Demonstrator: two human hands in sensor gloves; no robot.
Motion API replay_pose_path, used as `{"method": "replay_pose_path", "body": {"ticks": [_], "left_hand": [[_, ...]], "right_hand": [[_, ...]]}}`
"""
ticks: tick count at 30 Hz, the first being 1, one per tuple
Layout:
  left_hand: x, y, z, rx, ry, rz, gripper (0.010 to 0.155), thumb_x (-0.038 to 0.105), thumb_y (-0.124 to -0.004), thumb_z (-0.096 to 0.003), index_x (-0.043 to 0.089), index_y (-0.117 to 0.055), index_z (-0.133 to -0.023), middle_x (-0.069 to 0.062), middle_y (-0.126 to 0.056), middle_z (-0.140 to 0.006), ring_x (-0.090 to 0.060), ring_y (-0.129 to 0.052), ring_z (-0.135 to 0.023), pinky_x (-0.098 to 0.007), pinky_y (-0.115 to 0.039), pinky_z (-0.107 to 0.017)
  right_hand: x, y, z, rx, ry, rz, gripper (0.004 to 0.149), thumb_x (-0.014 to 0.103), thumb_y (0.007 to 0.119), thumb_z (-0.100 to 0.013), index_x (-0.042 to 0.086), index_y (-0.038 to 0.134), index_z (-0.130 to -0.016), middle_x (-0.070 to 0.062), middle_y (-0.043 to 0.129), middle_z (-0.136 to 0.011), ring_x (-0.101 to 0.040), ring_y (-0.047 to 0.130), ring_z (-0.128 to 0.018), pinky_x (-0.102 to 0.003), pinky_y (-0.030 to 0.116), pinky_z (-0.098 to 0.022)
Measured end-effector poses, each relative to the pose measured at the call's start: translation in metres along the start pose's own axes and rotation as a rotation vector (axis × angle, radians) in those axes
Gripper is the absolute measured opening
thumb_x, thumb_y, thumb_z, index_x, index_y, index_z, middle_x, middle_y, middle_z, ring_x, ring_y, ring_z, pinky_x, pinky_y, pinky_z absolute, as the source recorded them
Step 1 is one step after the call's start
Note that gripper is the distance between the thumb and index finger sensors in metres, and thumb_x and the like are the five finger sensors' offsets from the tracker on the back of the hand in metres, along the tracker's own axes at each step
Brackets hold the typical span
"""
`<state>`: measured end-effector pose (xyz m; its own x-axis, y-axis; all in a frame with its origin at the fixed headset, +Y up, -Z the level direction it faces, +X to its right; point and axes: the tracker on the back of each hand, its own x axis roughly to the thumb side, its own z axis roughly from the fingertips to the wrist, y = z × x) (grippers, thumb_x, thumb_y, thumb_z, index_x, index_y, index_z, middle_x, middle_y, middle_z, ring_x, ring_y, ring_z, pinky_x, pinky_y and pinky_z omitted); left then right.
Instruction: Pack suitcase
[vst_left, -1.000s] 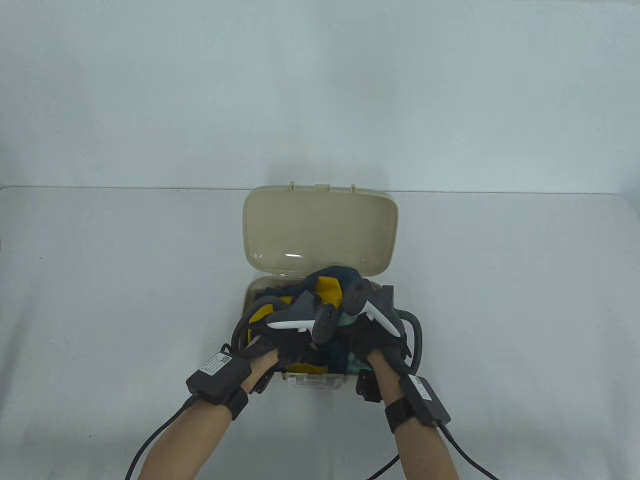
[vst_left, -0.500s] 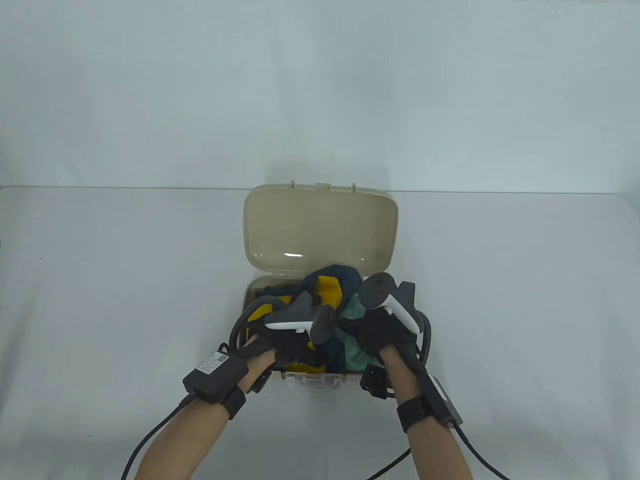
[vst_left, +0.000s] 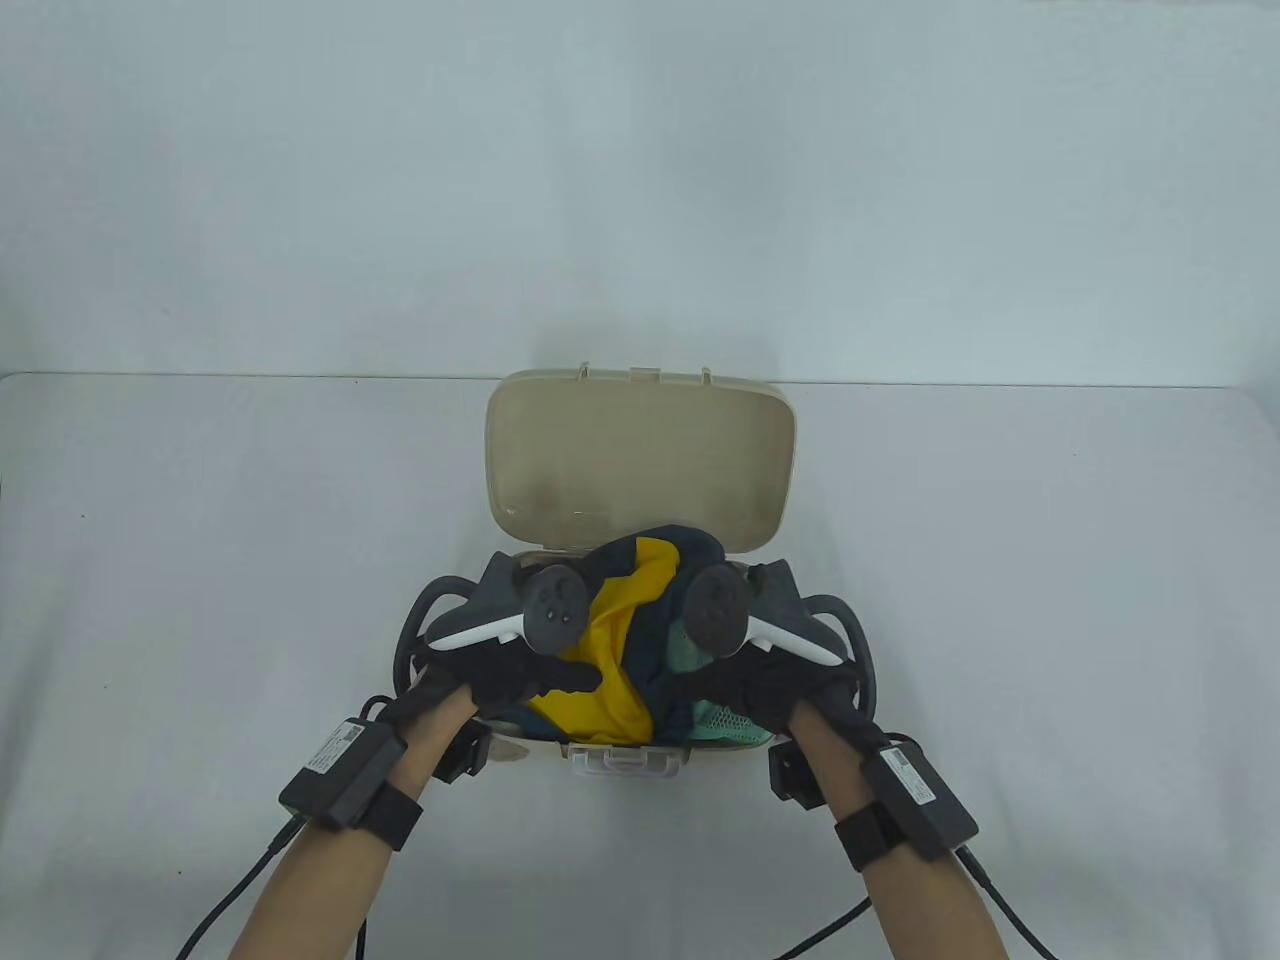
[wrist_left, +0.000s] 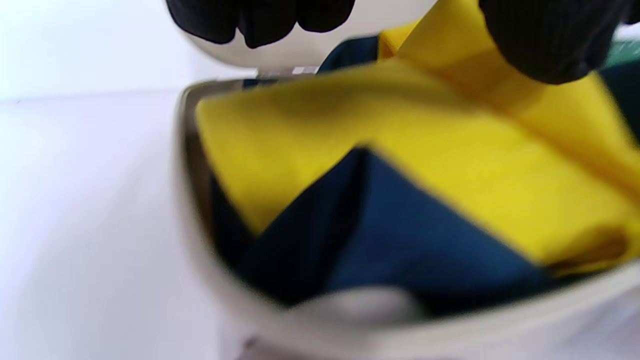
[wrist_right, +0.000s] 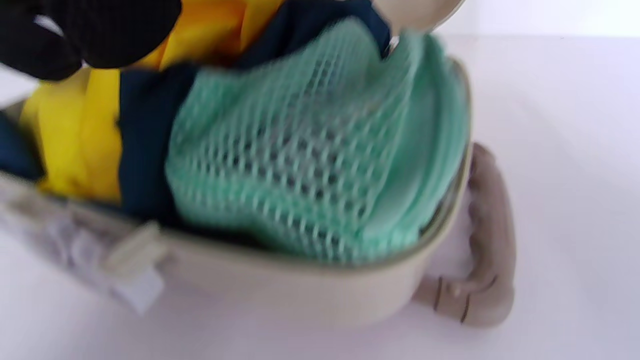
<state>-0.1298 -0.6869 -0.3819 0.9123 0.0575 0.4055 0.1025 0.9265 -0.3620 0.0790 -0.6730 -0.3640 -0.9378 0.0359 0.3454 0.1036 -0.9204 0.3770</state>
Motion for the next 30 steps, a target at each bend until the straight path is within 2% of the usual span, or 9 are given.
{"method": "replay_pose_path", "body": {"ticks": [3,10,14,17,20,22,25,30], "left_hand": [[-0.004,-0.012,-0.007,-0.048,0.014,-0.027,0.098,0.059,-0.074,-0.0445,0.020,-0.017,-0.114,-0.009,-0.033,-0.122,-0.037,-0.043,-0.114,-0.050,-0.048,-0.082],[-0.002,-0.023,-0.011,-0.054,0.012,-0.060,0.098,0.060,-0.073,-0.0430,0.021,-0.018,-0.114,-0.010,-0.030,-0.122,-0.037,-0.042,-0.115,-0.049,-0.045,-0.083],[0.001,-0.026,-0.011,-0.030,0.025,-0.097,0.099,0.061,-0.072,-0.0421,0.021,-0.017,-0.113,-0.010,-0.028,-0.122,-0.037,-0.041,-0.114,-0.049,-0.044,-0.083],[0.001,-0.024,-0.010,-0.035,0.032,-0.102,0.099,0.061,-0.071,-0.0418,0.021,-0.017,-0.114,-0.010,-0.028,-0.122,-0.037,-0.040,-0.114,-0.049,-0.044,-0.083],[-0.003,-0.013,-0.002,-0.038,0.023,-0.088,0.097,0.062,-0.071,-0.0427,0.022,-0.019,-0.114,-0.009,-0.030,-0.122,-0.037,-0.041,-0.115,-0.049,-0.044,-0.083],[-0.009,-0.006,0.006,-0.031,0.014,-0.056,0.098,0.062,-0.072,-0.0426,0.023,-0.019,-0.114,-0.009,-0.030,-0.123,-0.037,-0.040,-0.115,-0.050,-0.044,-0.083],[-0.018,-0.002,0.016,-0.041,0.032,-0.066,0.099,0.062,-0.074,-0.0422,0.023,-0.018,-0.114,-0.010,-0.027,-0.123,-0.038,-0.037,-0.115,-0.051,-0.042,-0.083],[-0.020,-0.010,0.015,-0.031,0.031,-0.027,0.099,0.064,-0.071,-0.0421,0.024,-0.017,-0.114,-0.010,-0.026,-0.123,-0.038,-0.036,-0.115,-0.050,-0.041,-0.083]], "right_hand": [[0.012,0.017,-0.012,0.024,0.039,0.184,0.112,0.068,0.070,-0.039,0.014,0.000,-0.109,-0.016,0.009,-0.120,-0.058,0.021,-0.109,-0.070,0.038,-0.075],[0.013,0.038,-0.032,0.068,0.064,0.150,0.119,0.071,0.066,-0.037,0.009,-0.010,-0.104,-0.022,-0.003,-0.114,-0.061,0.016,-0.106,-0.072,0.035,-0.073],[0.008,0.047,-0.030,0.062,0.041,0.109,0.118,0.072,0.065,-0.037,0.011,-0.012,-0.102,-0.022,-0.006,-0.113,-0.059,0.010,-0.105,-0.071,0.031,-0.074],[0.007,0.041,-0.026,0.088,0.002,0.081,0.118,0.072,0.065,-0.037,0.011,-0.011,-0.103,-0.024,-0.005,-0.113,-0.059,0.011,-0.106,-0.070,0.031,-0.075],[0.001,0.021,-0.018,0.097,-0.050,-0.020,0.113,0.070,0.067,-0.038,0.014,-0.002,-0.107,-0.021,0.004,-0.117,-0.057,0.019,-0.108,-0.068,0.035,-0.076],[-0.005,0.005,-0.009,0.019,-0.066,-0.089,0.108,0.070,0.066,-0.039,0.015,0.006,-0.110,-0.018,0.014,-0.119,-0.055,0.027,-0.110,-0.065,0.040,-0.077],[-0.017,-0.010,-0.001,-0.096,-0.039,-0.152,0.107,0.071,0.065,-0.039,0.016,0.009,-0.111,-0.016,0.017,-0.120,-0.053,0.029,-0.111,-0.064,0.041,-0.078],[-0.020,0.004,-0.013,-0.085,-0.013,-0.173,0.109,0.073,0.062,-0.037,0.016,0.003,-0.109,-0.014,0.010,-0.120,-0.054,0.021,-0.110,-0.064,0.038,-0.078]]}}
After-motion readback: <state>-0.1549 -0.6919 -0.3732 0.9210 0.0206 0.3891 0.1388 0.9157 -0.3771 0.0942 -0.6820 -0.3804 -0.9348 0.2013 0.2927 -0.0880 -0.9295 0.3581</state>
